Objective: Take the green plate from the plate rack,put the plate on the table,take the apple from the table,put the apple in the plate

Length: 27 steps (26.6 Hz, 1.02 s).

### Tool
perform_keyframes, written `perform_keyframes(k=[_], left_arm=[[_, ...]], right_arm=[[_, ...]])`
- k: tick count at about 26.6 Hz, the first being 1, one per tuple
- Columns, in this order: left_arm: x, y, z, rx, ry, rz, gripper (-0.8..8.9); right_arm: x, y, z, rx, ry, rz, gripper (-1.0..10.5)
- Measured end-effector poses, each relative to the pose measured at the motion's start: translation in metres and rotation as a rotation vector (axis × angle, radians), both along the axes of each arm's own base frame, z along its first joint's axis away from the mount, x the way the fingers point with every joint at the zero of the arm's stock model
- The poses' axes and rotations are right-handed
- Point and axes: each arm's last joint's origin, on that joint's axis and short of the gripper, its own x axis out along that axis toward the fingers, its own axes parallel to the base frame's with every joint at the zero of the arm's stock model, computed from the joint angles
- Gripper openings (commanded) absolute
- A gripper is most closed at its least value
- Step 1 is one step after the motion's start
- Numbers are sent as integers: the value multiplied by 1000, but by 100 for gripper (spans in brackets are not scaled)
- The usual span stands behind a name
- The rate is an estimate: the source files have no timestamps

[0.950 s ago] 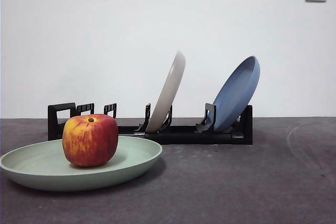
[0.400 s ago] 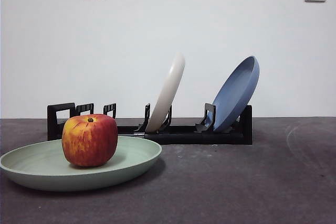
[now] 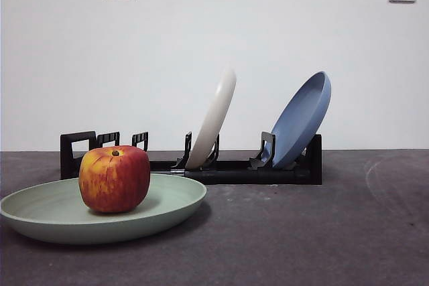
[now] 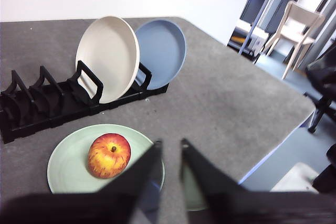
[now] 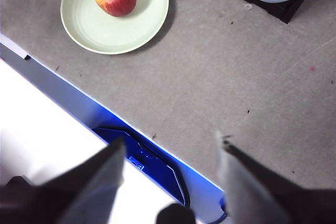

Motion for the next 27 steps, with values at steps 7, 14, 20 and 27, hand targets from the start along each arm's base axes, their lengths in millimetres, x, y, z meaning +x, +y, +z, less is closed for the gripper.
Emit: perform_keyframes(k=[7, 14, 20, 27], left_arm=[[-1, -18, 1, 74, -2, -8, -8], [-2, -28, 2, 95, -3, -9, -8], [-2, -32, 3, 96, -3, -9, -3], [-2, -32, 3, 97, -3, -8, -3]], right_arm=[[0, 0, 0, 2, 3, -5, -12], [0, 0, 0, 0, 0, -11, -11], [1, 0, 0, 1, -5, -40, 1], [2, -1, 0, -22, -40, -78, 1]])
